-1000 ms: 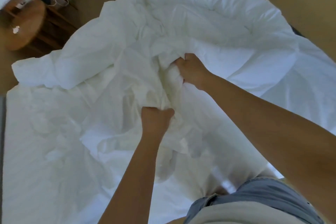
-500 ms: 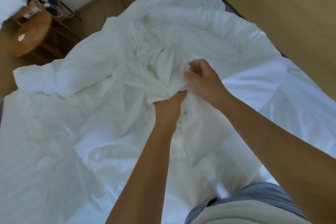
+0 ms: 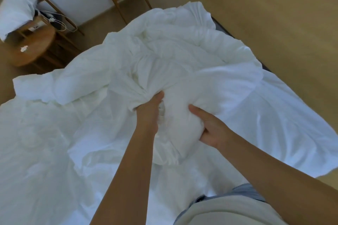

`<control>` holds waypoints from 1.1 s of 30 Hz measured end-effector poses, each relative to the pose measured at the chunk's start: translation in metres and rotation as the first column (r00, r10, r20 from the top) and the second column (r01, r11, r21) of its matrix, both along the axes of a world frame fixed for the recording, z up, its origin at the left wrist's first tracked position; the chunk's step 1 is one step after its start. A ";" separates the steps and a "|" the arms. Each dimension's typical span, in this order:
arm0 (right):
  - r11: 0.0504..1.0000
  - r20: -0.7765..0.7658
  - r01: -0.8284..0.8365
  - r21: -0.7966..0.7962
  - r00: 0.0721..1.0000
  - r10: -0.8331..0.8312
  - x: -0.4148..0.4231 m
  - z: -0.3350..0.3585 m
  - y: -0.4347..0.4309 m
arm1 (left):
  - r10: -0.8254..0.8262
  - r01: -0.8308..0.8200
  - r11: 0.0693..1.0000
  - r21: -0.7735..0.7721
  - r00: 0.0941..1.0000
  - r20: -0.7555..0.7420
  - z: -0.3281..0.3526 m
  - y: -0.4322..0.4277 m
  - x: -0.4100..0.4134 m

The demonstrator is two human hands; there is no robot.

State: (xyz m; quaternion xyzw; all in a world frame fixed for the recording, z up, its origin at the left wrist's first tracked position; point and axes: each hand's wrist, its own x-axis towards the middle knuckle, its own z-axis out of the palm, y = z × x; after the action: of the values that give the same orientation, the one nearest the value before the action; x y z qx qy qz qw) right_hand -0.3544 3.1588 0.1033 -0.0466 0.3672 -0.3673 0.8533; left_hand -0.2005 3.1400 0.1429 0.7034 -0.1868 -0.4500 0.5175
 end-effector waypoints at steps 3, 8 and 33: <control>0.992 -0.153 0.078 -0.098 0.984 -0.092 0.005 0.019 -0.012 | -0.058 0.060 0.998 -0.017 0.994 0.089 0.008 0.013 0.005; 0.946 -0.382 0.295 -0.133 0.866 -0.324 0.044 0.057 -0.065 | 0.226 -0.240 0.964 -0.113 0.967 -0.119 0.006 0.070 0.018; 0.693 -0.771 -0.720 0.017 0.432 0.468 0.140 0.040 0.005 | -0.025 -0.011 0.994 -0.106 0.943 -0.332 0.003 0.104 0.052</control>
State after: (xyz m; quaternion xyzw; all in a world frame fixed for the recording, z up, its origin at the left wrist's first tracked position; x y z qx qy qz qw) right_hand -0.2144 3.1636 0.1436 -0.4512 0.5669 -0.0403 0.6880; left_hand -0.1480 3.2440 0.1459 0.5880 -0.1231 -0.5537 0.5766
